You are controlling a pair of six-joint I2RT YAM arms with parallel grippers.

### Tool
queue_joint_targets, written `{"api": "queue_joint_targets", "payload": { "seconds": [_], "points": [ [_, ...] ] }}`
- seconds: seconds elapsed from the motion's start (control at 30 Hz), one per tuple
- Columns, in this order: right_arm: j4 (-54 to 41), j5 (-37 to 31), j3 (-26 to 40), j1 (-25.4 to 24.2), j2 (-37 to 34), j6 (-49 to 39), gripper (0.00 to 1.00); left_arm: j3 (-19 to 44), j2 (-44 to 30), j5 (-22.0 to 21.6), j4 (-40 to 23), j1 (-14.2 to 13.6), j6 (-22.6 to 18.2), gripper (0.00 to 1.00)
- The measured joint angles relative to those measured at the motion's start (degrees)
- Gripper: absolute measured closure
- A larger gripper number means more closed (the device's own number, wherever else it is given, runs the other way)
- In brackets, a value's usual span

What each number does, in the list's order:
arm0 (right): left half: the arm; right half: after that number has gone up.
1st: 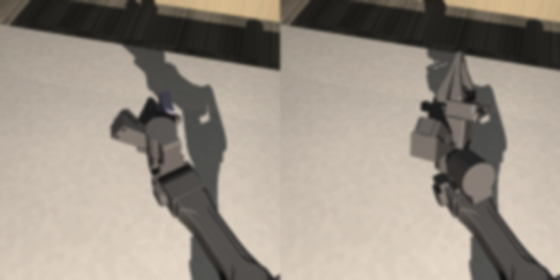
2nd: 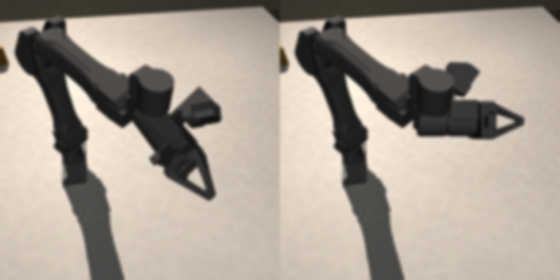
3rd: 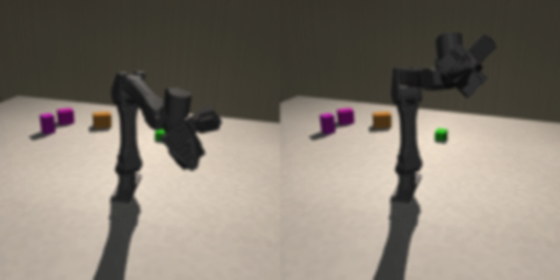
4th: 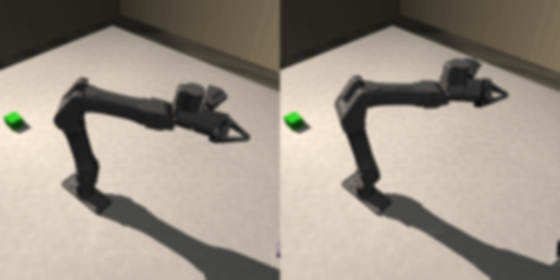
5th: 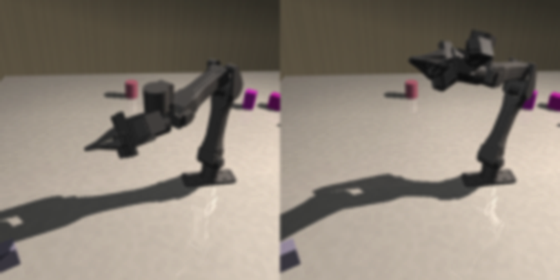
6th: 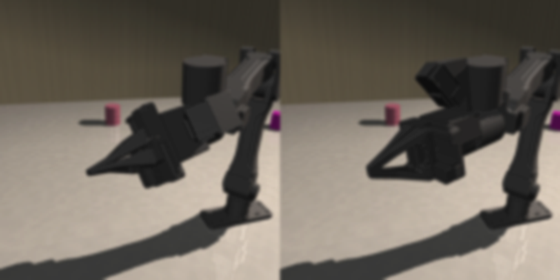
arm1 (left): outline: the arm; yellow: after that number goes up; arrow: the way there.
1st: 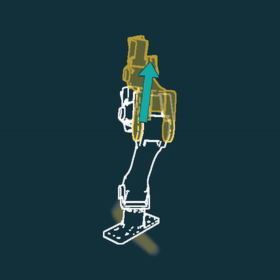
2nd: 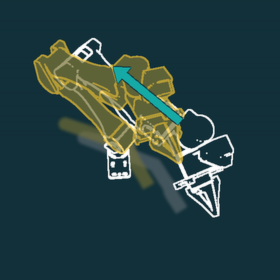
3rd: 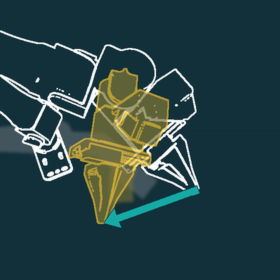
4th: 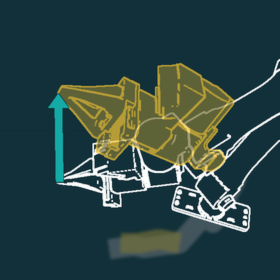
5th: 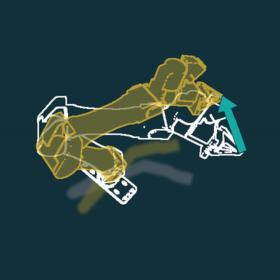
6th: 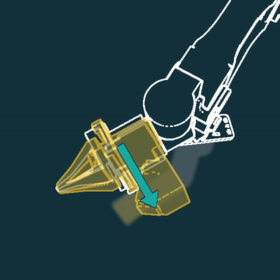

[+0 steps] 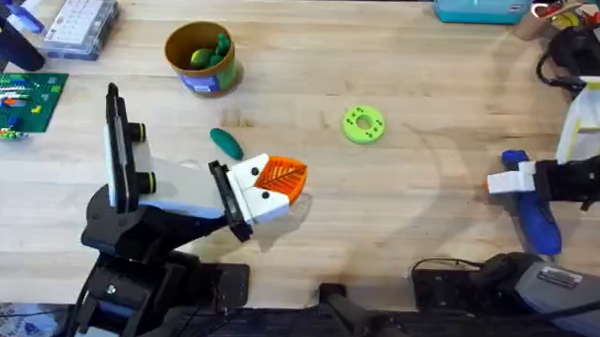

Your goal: Pick up the gripper from the table and insert it into the empty holder that is missing its gripper. Then pick up a screw, insert it into the mounting hole, and use the screwdriver to tighten it. Finally, clean up the table by picking up the vegetable and placing it into the bucket.

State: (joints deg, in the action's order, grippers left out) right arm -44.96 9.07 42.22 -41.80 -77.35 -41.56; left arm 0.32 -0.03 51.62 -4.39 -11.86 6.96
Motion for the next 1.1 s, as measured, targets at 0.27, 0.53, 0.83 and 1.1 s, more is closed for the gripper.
{"api": "queue_joint_targets", "payload": {
  "seconds": [0.27,0.53,0.83,1.1],
  "points": [
    [0.53,-1.57,0.0,0.07,-0.02,0.18,0.005,0.0,0.01,0.0,0.01,0.0,-0.01,0.987],
    [2.38,-6.66,0.12,0.35,-1.33,1.34,0.005,0.0,0.0,0.0,0.01,0.0,-0.02,0.988],
    [3.91,-6.84,0.17,0.39,-1.54,4.36,0.005,0.0,0.02,0.0,-0.01,0.0,0.0,0.987],
    [4.69,-7.42,0.17,1.12,-1.68,5.37,0.094,0.0,0.02,0.0,0.0,0.0,-0.02,0.988]
  ]
}}
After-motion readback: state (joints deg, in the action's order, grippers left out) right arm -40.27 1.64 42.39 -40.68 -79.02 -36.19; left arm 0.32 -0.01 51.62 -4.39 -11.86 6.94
